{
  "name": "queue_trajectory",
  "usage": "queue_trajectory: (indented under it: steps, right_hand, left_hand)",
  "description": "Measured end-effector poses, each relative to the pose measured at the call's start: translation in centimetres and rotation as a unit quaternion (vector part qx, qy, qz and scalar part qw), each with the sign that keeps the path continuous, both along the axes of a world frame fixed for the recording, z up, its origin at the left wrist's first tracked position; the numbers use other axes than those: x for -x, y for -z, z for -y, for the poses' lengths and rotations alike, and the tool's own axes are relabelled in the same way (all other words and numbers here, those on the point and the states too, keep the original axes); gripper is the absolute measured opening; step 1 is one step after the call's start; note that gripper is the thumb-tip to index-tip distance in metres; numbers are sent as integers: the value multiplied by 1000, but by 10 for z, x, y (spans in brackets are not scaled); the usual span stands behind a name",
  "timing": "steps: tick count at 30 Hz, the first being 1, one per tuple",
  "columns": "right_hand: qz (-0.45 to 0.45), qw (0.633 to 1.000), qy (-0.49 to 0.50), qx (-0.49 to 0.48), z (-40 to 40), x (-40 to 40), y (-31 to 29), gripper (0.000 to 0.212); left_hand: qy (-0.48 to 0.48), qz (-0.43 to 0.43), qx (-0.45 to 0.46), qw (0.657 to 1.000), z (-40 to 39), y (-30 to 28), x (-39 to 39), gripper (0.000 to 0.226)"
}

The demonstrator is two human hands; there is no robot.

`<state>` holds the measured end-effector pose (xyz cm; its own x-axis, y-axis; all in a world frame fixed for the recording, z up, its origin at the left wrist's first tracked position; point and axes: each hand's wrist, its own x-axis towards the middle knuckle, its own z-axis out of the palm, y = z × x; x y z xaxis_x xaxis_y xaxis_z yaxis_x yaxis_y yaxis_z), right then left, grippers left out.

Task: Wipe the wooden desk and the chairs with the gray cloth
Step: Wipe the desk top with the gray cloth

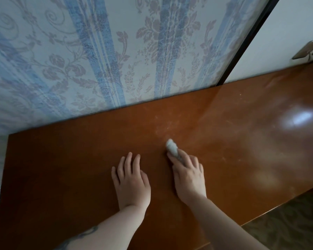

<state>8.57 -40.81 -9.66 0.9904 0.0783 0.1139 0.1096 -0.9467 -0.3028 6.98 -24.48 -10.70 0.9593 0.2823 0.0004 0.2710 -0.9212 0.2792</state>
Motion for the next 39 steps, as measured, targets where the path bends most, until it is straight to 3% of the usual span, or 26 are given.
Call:
queue_trajectory:
  steps: [2, 3, 7, 10, 14, 18, 19, 22, 24, 26, 29, 32, 34, 37, 39]
  right_hand:
    - [6, 994, 97, -43, 4, 1, -2, 42]
    - [22, 993, 100, -59, 0, 5, -6, 42]
    - [47, 987, -150, -23, -37, 38, -5, 44]
    - [35, 980, -197, -5, -31, 21, -1, 45]
    - [31, 994, -97, 32, -14, -18, 0, 47]
    - [21, 998, 60, -16, -17, -18, -7, 45]
    - [30, 999, 33, -21, -21, -10, -10, 46]
    - [34, 982, -187, 12, -35, 18, -9, 42]
    - [20, 976, -217, 11, -34, 9, -9, 40]
    - [11, 985, -171, 22, -30, -12, -6, 41]
    - [-11, 998, -23, 54, -20, -42, -12, 44]
    - [-54, 994, 88, 30, -10, -49, -18, 44]
    - [-11, 999, 47, -4, -19, -39, -30, 47]
    - [-19, 988, -149, 36, -45, -7, -21, 50]
    - [-27, 985, -161, 53, -50, -4, -15, 54]
  left_hand:
    - [1, -2, -2, 1000, 0, 1, 0, 44]
    - [1, -1, -1, 1000, 0, 1, -1, 44]
    - [1, 6, 8, 1000, 0, 3, -1, 45]
    - [2, 21, 6, 1000, 1, 4, -1, 43]
    - [-1, -3, -11, 1000, 0, 2, 0, 46]
    - [1, 6, -14, 1000, 1, 3, -1, 45]
    - [3, 11, -13, 1000, 0, 3, -1, 44]
    - [2, 19, -10, 1000, 1, 5, -1, 45]
    - [0, 24, -14, 1000, 1, 4, -1, 45]
    - [0, 27, -8, 1000, 1, 3, -1, 43]
    - [7, 22, -6, 1000, 1, 1, 0, 46]
    - [10, 24, -14, 1000, 1, 2, 1, 46]
    - [10, 26, -15, 999, 1, 4, 0, 46]
    - [5, 34, -15, 999, 1, 5, -1, 45]
    - [6, 28, -19, 999, 1, 4, -1, 49]
